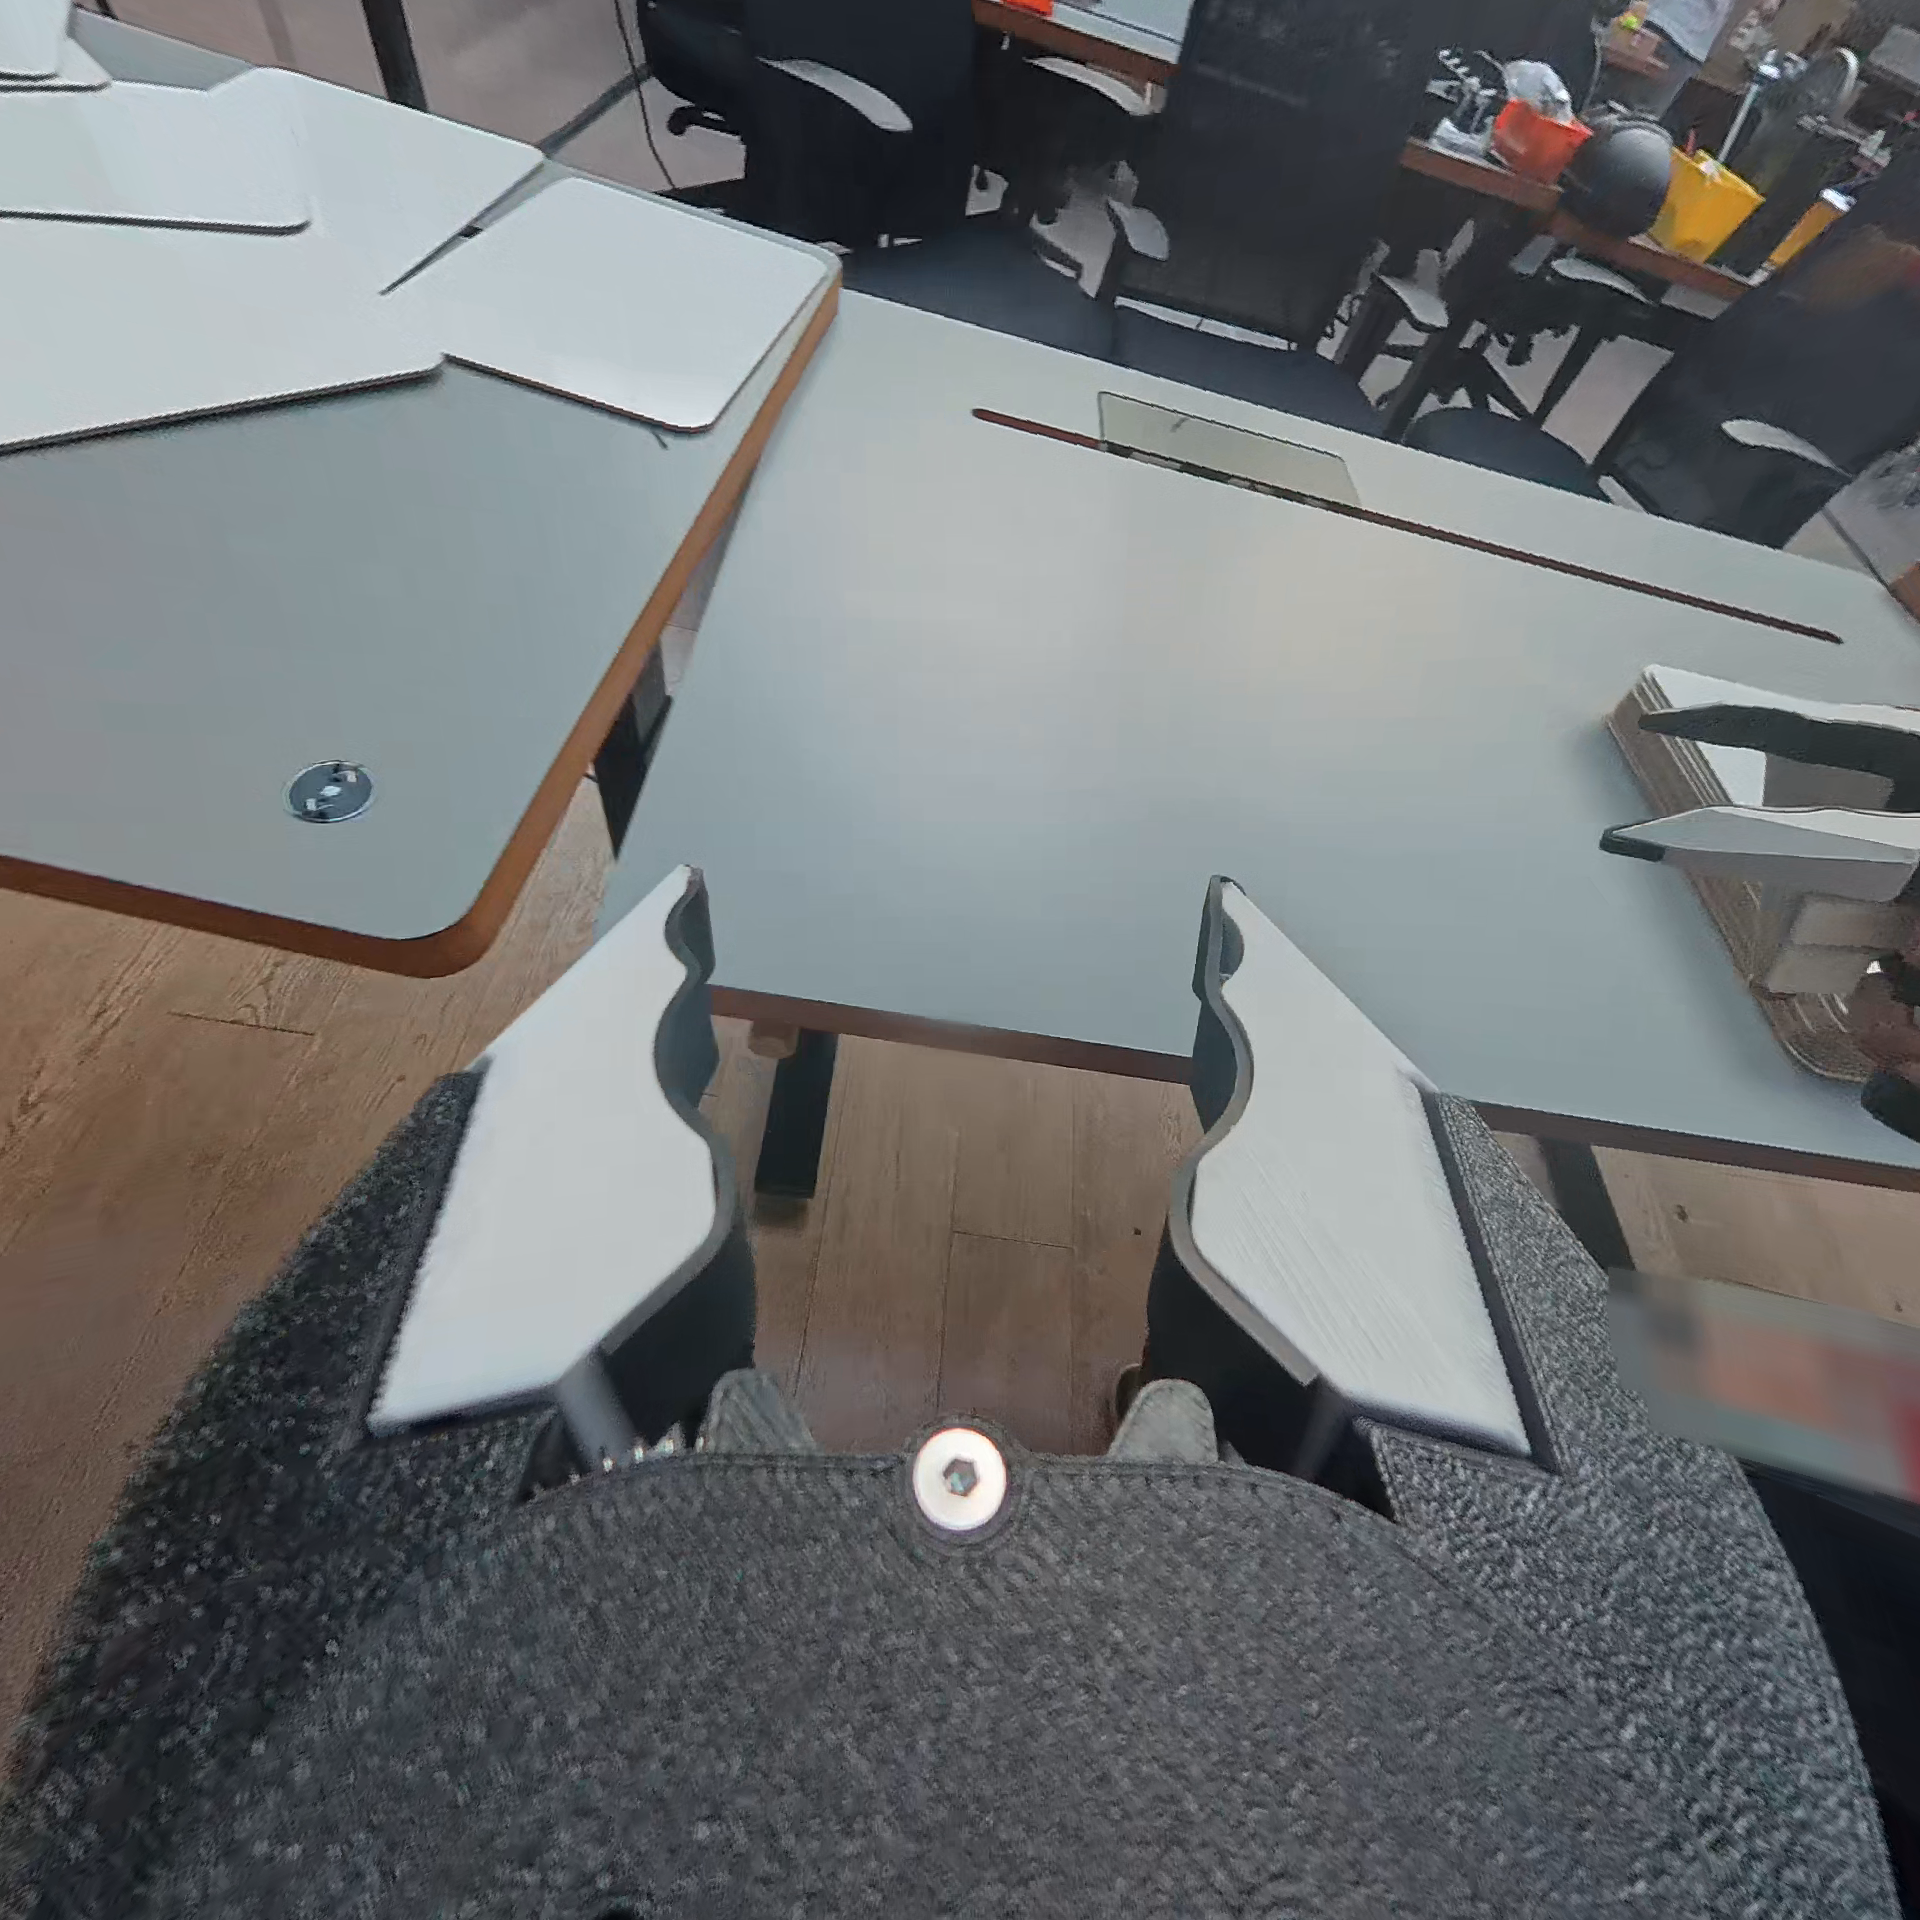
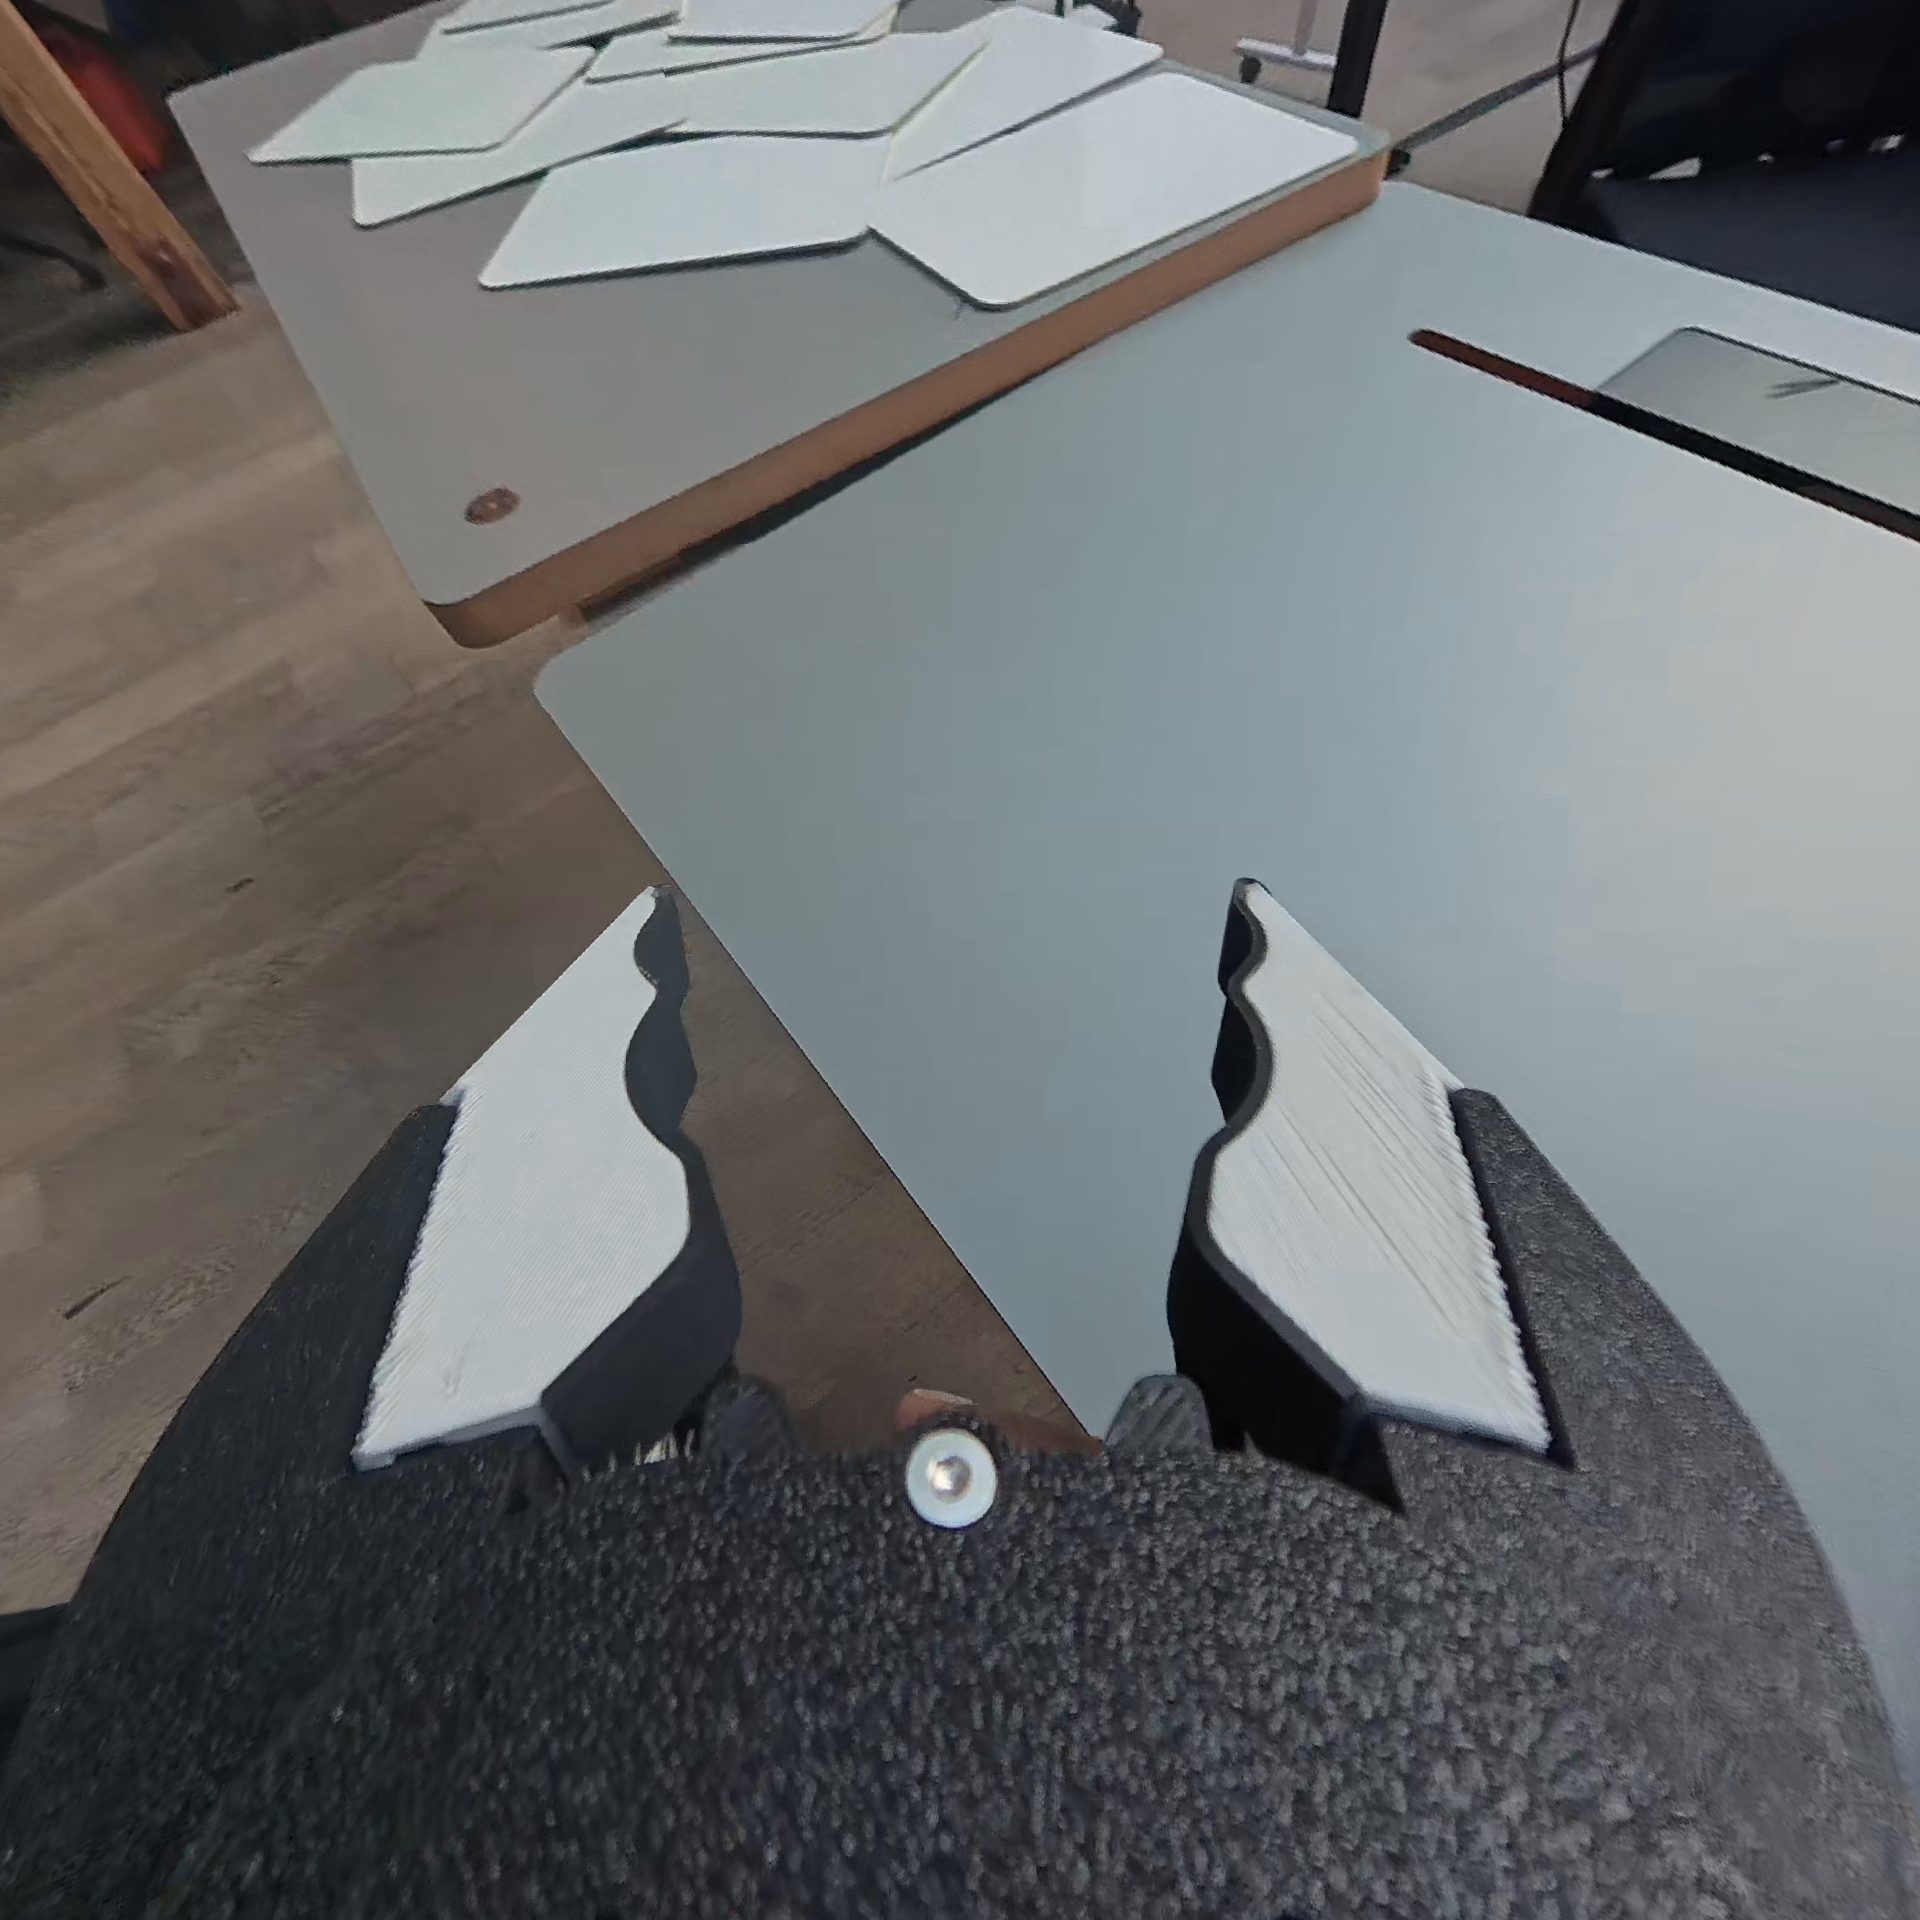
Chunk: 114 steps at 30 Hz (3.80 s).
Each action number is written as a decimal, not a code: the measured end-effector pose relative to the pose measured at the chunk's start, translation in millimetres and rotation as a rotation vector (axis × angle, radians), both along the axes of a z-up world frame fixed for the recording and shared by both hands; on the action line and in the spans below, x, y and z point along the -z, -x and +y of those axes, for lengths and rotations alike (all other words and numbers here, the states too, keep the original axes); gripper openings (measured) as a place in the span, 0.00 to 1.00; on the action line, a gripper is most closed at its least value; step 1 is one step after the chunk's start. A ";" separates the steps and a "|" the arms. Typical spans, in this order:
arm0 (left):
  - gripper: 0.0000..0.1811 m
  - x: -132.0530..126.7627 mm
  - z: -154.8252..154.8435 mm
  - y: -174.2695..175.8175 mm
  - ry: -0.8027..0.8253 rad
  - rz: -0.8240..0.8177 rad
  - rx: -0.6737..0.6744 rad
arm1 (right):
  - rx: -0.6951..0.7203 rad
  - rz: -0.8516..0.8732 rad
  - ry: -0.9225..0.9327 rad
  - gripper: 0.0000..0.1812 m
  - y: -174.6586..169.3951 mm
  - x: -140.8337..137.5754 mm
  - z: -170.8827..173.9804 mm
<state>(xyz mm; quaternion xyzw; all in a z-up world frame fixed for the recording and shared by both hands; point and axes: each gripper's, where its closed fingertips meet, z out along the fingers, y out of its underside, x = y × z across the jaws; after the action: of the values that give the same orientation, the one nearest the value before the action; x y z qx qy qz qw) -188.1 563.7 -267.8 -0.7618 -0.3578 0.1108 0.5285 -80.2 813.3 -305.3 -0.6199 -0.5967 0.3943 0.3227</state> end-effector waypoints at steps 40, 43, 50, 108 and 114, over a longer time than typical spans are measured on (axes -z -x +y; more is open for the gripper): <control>0.48 131.7 -116.7 562.9 0.298 -0.260 0.203 | -0.051 -0.542 -0.065 0.65 619.8 151.3 -97.0; 0.48 161.3 -93.3 601.3 0.358 -0.274 0.263 | -0.027 -0.558 -0.067 0.63 582.2 151.5 -124.8; 0.45 188.2 -70.4 637.1 0.502 -0.115 0.359 | 0.033 -0.557 0.091 0.61 488.0 142.0 -213.5; 0.61 185.1 -179.1 361.4 0.184 -0.512 -0.299 | 0.761 -0.352 0.185 0.47 20.9 125.5 40.5; 0.59 214.9 -165.5 350.7 0.167 -0.594 -0.369 | 0.540 -0.295 0.186 0.42 76.9 95.3 -34.4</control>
<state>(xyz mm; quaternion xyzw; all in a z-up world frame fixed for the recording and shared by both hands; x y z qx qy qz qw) -538.8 398.2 -482.6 -0.7238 -0.6172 0.0070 0.3086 -157.0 778.8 -400.6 -0.8332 -0.4123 0.2530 0.2679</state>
